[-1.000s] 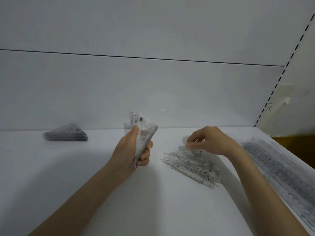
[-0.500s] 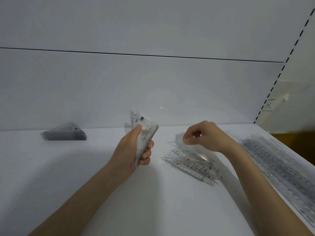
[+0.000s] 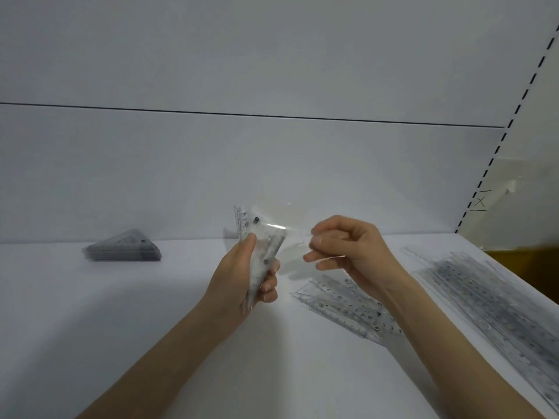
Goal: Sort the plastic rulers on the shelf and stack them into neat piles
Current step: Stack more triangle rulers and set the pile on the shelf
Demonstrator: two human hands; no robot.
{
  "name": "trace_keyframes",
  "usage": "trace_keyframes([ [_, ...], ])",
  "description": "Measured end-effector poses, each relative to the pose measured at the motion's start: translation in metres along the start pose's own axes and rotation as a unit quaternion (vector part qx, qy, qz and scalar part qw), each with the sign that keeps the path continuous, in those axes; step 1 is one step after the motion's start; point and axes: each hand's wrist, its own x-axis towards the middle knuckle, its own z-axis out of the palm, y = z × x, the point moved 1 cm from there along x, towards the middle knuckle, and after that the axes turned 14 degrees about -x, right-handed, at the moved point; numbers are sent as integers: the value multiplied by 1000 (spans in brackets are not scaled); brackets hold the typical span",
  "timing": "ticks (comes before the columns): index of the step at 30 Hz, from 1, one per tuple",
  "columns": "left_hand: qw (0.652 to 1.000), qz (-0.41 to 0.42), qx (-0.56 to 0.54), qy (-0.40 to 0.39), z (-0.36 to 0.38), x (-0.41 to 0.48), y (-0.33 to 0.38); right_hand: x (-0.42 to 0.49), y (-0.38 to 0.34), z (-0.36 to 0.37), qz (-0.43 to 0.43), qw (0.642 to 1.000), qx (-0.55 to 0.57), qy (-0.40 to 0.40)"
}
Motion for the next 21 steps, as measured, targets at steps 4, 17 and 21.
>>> trace_keyframes([
  [4, 999, 28, -31, -4, -1, 0, 5, -1, 1, 4, -22, 984, -175, -17],
  [17, 998, 59, 8, -9, 5, -5, 1, -5, 1, 17, 38, 995, -3, -92],
  [21, 997, 50, 59, -23, 9, -10, -2, -6, 6, 40, 45, 993, -50, -92],
])
